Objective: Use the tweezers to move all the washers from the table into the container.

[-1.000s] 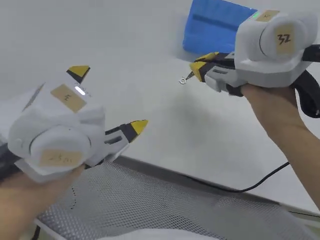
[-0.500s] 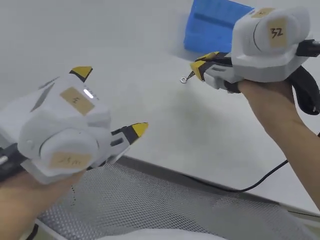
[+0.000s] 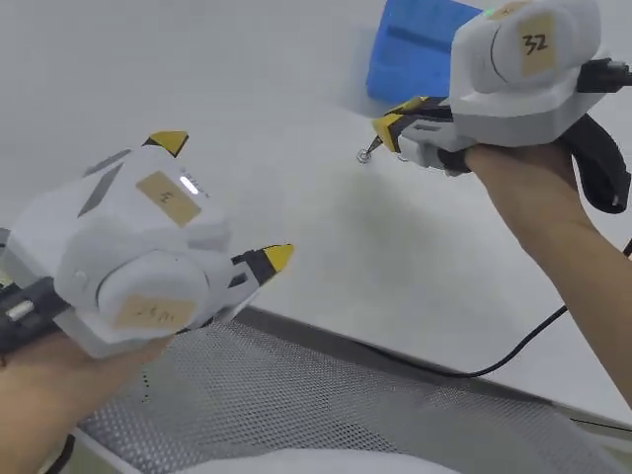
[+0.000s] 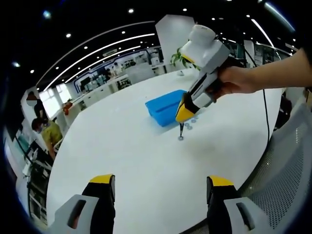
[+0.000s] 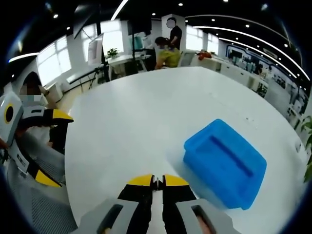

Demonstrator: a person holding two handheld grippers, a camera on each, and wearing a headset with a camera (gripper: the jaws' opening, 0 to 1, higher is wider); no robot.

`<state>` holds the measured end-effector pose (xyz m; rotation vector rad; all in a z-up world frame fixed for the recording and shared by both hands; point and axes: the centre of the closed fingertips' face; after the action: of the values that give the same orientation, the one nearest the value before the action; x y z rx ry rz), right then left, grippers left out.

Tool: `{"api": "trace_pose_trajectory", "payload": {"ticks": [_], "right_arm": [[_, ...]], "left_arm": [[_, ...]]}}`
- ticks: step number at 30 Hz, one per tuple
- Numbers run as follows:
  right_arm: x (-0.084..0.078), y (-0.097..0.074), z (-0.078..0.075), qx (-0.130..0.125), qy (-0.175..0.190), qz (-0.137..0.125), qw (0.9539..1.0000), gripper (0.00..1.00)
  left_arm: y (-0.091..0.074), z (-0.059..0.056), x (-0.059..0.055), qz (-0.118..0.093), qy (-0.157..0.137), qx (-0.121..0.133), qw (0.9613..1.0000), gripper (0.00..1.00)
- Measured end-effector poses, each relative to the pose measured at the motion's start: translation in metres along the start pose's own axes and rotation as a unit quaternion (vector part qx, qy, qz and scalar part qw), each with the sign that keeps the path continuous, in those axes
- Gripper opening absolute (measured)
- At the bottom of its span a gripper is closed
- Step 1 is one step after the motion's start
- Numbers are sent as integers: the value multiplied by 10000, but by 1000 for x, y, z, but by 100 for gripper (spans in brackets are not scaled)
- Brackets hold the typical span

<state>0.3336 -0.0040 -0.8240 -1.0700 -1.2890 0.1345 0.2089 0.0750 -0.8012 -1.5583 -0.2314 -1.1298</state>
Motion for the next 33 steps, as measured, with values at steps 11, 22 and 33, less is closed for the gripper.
{"api": "trace_pose_trajectory", "payload": {"ticks": [11,22,33], "right_arm": [[6,7,3,-149,-208,-40,9997,3],[7,5,0,-629,11,-639,9960,3],[6,2,4,-763,237,-967,9921,1]], "left_arm": [[0,0,-1,31,-6,11,10000,78],[0,1,-3,76,16,46,10000,78],[1,-1,-6,172,105,22,9998,77]]}}
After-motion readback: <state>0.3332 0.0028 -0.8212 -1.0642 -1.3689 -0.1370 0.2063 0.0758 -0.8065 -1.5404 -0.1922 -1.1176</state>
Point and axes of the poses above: the centre of the closed fingertips' face, and the gripper's own axes: y roughly forward along the fingers, z roughly to its left, x roughly out of its top, and after that the axes turned 11 degrees about -x, right-handed
